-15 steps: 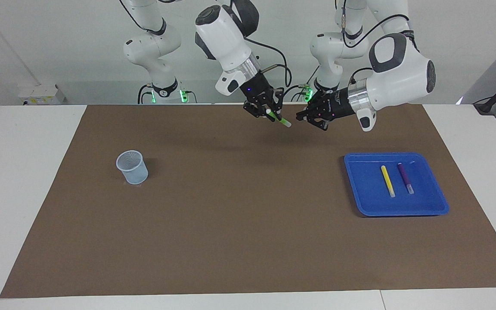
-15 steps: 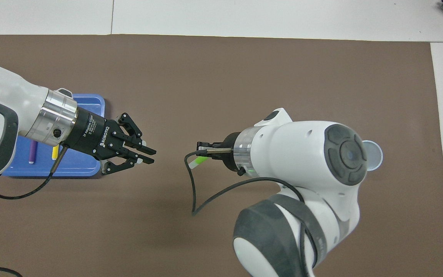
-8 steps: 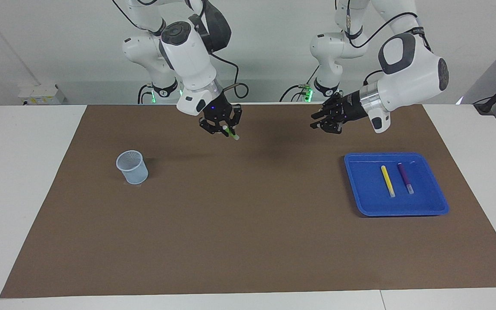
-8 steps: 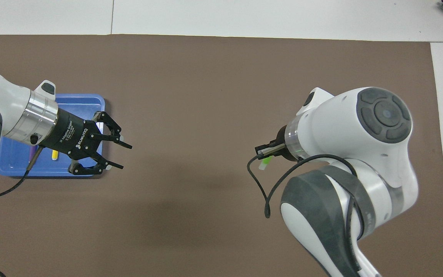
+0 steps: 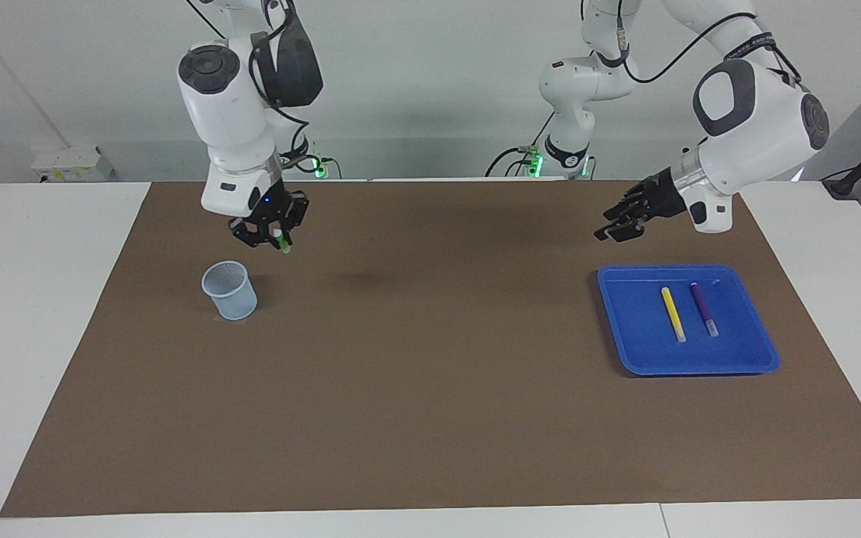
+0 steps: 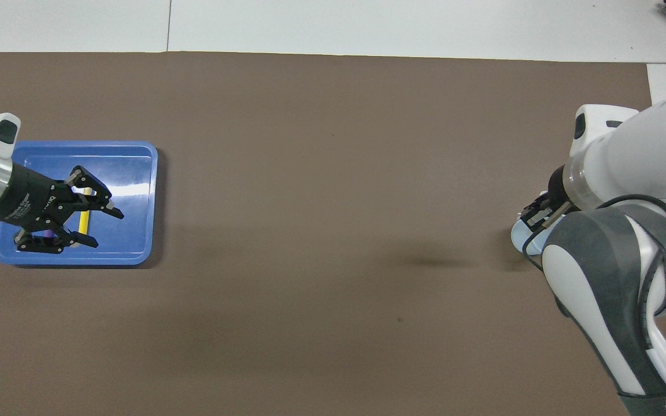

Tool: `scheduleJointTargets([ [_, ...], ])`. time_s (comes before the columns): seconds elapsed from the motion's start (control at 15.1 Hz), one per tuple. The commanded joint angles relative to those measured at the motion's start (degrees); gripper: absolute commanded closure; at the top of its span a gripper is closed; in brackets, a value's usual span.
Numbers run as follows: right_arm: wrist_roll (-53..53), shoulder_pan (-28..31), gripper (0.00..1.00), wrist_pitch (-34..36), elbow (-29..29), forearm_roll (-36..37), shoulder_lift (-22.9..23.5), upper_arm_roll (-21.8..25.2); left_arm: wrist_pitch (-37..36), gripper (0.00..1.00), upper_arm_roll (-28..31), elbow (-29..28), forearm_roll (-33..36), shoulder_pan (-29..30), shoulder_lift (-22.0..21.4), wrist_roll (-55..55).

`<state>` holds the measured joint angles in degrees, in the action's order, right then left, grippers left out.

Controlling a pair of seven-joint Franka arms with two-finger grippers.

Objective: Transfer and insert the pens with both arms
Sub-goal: 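Carry the green pen to the cup with the right gripper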

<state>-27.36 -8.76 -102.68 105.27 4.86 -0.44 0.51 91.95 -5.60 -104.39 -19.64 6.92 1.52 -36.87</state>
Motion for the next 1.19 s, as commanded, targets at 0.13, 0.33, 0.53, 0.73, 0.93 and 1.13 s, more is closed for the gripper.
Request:
scheduleJointTargets([
  [0.13, -8.3, 5.2, 1.0, -7.9, 8.2, 1.3, -3.1, -0.9, 5.7, 0.37, -0.4, -3.8, 8.3, 2.9, -2.3, 17.6],
  [0.33, -10.1, 6.0, 1.0, -15.0, 14.0, 1.3, -4.1, -0.9, 9.6, 0.38, -0.4, -3.9, 13.7, 3.7, -1.8, 24.4],
  [0.53, -11.1, 6.2, 1.0, -15.9, 14.4, 1.3, -4.0, -0.9, 14.8, 0.38, -0.4, -5.6, 14.7, 5.4, -1.3, 28.7],
  [0.73, -13.0, 8.3, 1.0, -17.9, 15.6, 1.3, -4.0, -0.9, 20.5, 0.38, -0.4, -8.1, 14.7, 7.0, -0.5, 34.1],
  [0.93, -13.6, 10.9, 1.0, -19.3, 17.7, 1.1, -4.0, -0.9, 24.4, 0.38, -0.5, -9.0, 14.7, 7.1, 0.7, 34.8],
  [1.13, -12.7, 11.2, 1.0, -20.6, 19.4, -0.1, -4.0, -0.9, 27.6, 0.38, -0.5, -9.3, 14.7, 6.7, 2.8, 34.7],
])
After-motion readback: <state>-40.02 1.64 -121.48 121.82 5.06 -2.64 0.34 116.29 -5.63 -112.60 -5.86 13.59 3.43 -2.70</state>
